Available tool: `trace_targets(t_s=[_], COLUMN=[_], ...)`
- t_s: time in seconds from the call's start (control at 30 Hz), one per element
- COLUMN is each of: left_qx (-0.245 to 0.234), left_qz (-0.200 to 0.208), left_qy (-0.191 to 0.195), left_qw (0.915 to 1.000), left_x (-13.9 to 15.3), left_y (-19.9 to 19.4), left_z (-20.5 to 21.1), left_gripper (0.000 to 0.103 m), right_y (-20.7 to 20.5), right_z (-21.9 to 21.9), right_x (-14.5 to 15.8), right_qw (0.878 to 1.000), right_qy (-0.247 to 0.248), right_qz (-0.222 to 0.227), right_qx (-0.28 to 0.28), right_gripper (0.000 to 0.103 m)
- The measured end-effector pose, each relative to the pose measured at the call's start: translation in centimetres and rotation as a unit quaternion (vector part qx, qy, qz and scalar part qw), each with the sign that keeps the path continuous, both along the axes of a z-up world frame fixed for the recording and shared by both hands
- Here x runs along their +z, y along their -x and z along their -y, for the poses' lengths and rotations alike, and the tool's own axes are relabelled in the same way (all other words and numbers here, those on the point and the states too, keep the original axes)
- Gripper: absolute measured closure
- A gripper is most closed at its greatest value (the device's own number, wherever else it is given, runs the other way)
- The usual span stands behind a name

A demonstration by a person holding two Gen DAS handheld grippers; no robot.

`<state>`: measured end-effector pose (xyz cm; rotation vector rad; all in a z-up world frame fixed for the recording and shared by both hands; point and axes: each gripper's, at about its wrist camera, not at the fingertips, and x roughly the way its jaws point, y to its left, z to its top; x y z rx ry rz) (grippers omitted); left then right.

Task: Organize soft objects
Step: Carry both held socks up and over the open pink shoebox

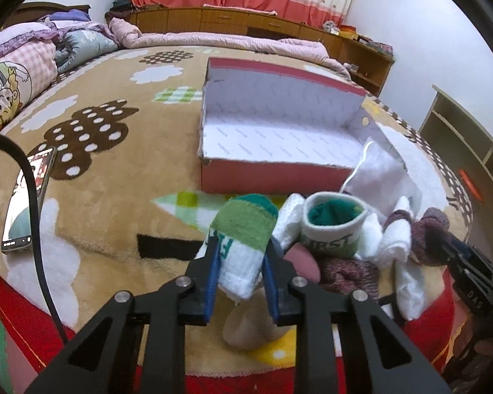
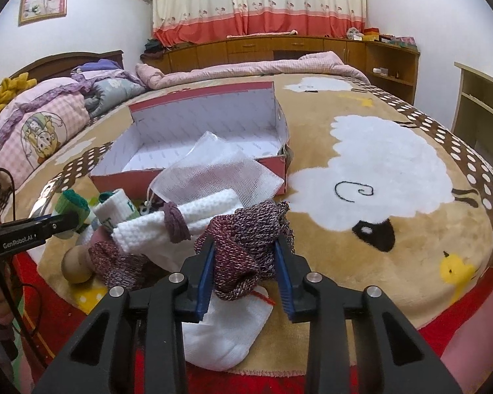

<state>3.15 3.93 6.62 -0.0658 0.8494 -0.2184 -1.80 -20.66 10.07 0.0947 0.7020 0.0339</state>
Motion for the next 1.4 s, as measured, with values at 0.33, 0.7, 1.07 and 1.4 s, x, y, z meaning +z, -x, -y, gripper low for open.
trace_targets(t_s=[0.33, 0.7, 1.07, 1.4], left_qx=[0.0, -0.001, -0.001, -0.003], left_qz=[0.012, 0.036, 0.05, 0.065], left_qy=[0.006, -0.003, -0.002, -0.005], left_qw=[0.9999, 0.9994, 0.9988, 0.9978], left_x=[1.8, 4.0, 5.5, 6.7], left_y=[0.2, -0.9, -3.0, -4.9], left_z=[0.9, 2.0, 2.6, 3.2], left_gripper=[0.078, 0.078, 0.078, 0.078], right_y=[0.8, -0.3, -2.2, -4.4], right_z=[-0.1, -0.3, -0.6, -0.5], right_x=[1.7, 3.6, 4.7, 6.2], right_qw=[1.0, 0.999, 0.998, 0.997], right_qy=[0.001, 0.002, 0.007, 0.015], right_qz=[0.024, 0.039, 0.047, 0.059], right_qx=[0.007, 0.031, 0.048, 0.052], right_gripper=[0.069, 0.069, 0.069, 0.069])
